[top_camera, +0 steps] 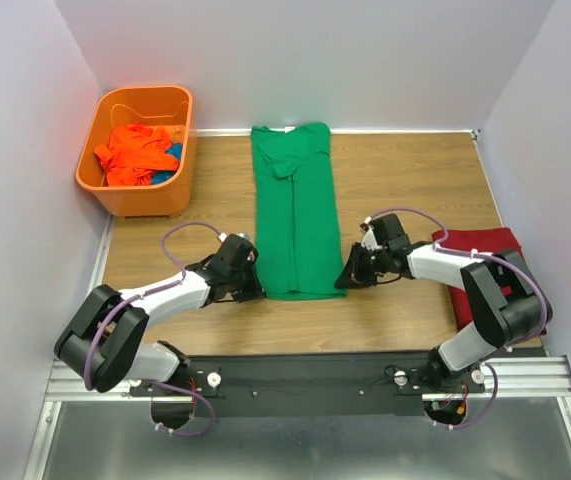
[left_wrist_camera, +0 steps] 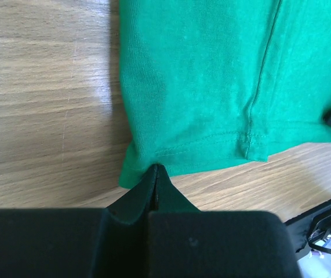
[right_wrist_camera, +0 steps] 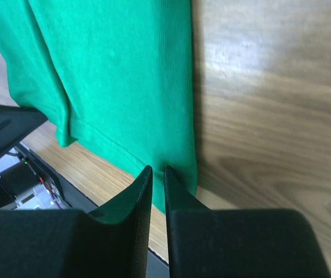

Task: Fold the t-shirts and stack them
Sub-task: Fold the tshirt

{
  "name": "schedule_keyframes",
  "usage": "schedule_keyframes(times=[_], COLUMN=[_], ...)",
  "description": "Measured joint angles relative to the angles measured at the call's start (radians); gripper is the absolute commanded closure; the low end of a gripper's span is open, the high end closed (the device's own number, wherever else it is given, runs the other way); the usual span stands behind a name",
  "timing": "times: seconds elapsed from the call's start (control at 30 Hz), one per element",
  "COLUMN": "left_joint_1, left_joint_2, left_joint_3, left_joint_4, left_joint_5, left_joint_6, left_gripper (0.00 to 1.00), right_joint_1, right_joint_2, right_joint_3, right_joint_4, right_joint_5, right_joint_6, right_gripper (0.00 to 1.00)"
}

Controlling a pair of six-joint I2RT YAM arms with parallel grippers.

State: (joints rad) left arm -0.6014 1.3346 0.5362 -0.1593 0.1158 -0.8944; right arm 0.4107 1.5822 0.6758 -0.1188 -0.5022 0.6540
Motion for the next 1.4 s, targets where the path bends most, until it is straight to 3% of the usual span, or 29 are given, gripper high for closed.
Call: schedule_keyframes(times=[0.5, 0.93, 1.4], left_joint_1=[0.0, 0.014, 0.067], left_joint_2=[0.006, -0.074, 0.002], left_joint_3=[0.002, 0.082, 0.034], left_joint_4=[0.01, -0.164, -0.082], left_joint_5=[0.001, -0.031, -0.013], left_joint_6=[0.004, 0.057, 0.095], left_gripper=[1.0, 1.0, 1.0], right_joint_1=[0.0, 0.0, 0.0], right_joint_2=[-0.074, -0.185, -0.189], right_joint_3=[-0.089, -0.122, -0.177], right_joint_4=[0.032, 0.006, -0.007], right_joint_5=[-0.001, 0.0, 0.017], right_joint_6=[0.0, 0.003, 0.003], right_gripper=[0.8, 0.8, 0.81])
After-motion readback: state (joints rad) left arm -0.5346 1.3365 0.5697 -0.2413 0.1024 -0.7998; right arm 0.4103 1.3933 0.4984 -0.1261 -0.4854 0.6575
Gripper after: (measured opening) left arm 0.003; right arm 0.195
